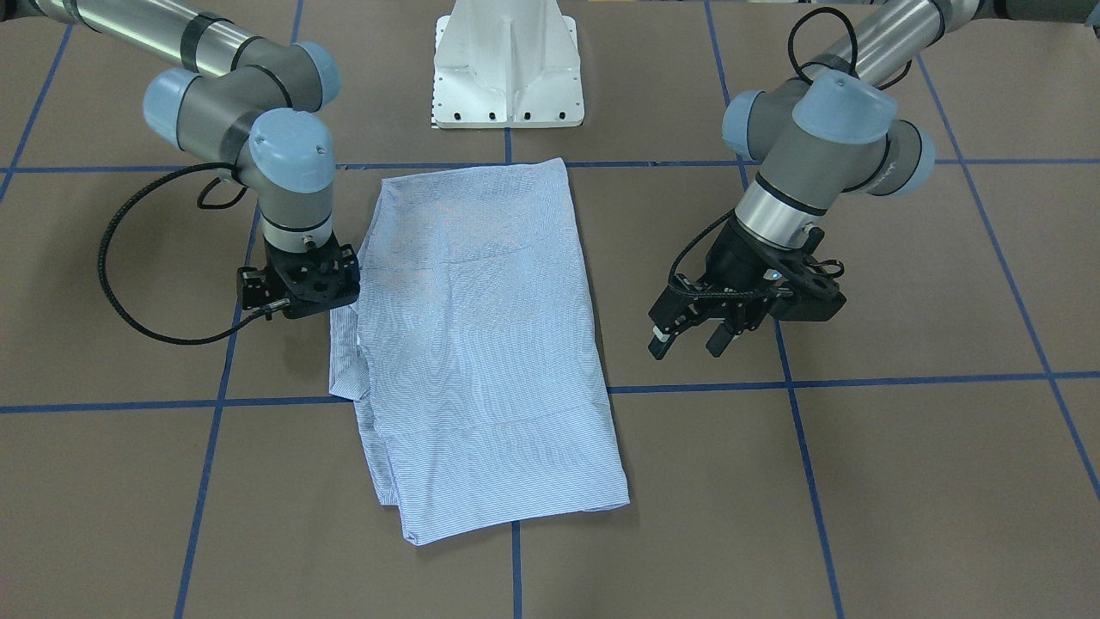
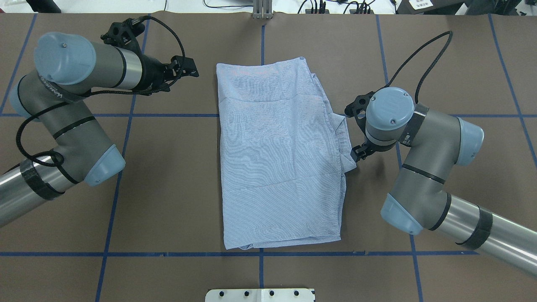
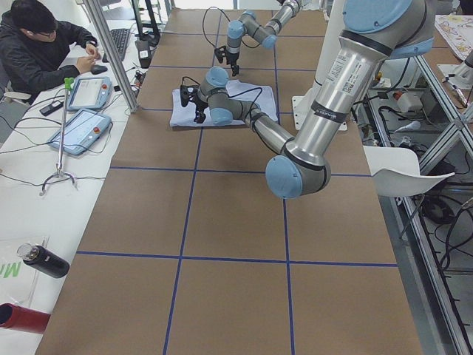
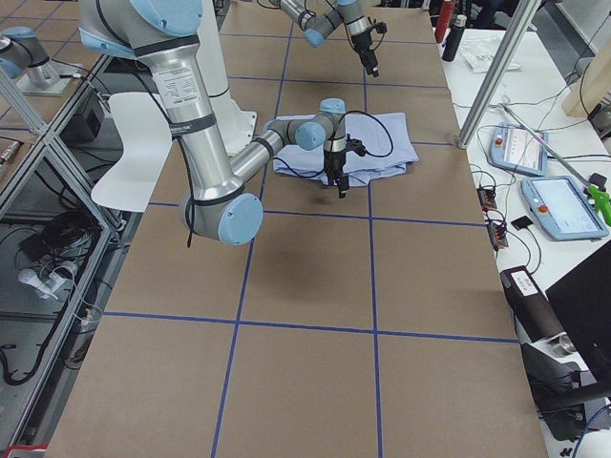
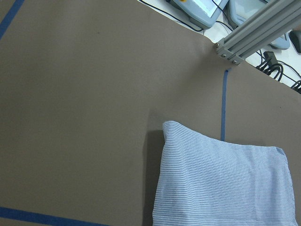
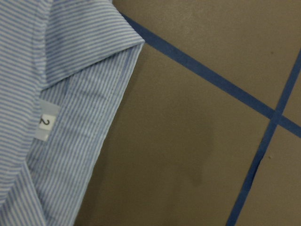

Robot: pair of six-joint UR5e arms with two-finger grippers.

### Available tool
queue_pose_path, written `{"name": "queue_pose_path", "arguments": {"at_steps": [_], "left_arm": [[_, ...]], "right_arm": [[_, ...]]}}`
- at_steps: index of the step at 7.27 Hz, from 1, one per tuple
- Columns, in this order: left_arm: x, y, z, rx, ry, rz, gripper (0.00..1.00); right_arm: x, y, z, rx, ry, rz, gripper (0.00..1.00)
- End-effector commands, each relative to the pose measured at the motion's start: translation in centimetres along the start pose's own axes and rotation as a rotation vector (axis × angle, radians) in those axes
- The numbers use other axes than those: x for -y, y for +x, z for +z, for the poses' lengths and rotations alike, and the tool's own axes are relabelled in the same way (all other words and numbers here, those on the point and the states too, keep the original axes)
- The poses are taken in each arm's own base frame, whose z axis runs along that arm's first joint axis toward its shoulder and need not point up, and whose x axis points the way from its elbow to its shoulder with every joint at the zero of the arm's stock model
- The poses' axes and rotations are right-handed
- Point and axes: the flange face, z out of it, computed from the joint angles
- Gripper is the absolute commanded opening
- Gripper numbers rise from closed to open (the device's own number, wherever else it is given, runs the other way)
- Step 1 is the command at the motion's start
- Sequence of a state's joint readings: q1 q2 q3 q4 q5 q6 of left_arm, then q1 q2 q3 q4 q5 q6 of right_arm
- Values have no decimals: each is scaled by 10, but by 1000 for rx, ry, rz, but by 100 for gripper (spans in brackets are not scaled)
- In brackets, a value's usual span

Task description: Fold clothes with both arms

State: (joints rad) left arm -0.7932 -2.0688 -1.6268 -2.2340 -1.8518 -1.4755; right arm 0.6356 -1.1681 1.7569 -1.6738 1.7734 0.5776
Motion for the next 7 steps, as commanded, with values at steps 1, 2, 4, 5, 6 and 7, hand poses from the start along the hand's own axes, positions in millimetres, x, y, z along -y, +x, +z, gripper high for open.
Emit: {"name": "queue_pose_path", "arguments": {"at_steps": [1, 2, 4, 5, 6, 7], "left_arm": [[-3, 5, -7, 3, -11, -1, 100], [-15, 11, -8, -11, -30, -24, 100], [-100, 33, -4, -54, -129, -149, 100], [-154, 32, -14, -69, -147, -191, 100], [-200, 22, -28, -77, -160, -208, 100], [-228, 15, -30, -61, -182, -247, 100]], "right_arm": [[-1, -3, -51, 136, 28, 15, 100], [-7, -10, -70, 200, 26, 52, 100], [-22, -19, -117, 304, 48, 147, 100], [-27, -22, -131, 339, 47, 190, 100], [-29, -27, -142, 379, 65, 220, 100], [-34, -36, -144, 463, 86, 271, 100]]}}
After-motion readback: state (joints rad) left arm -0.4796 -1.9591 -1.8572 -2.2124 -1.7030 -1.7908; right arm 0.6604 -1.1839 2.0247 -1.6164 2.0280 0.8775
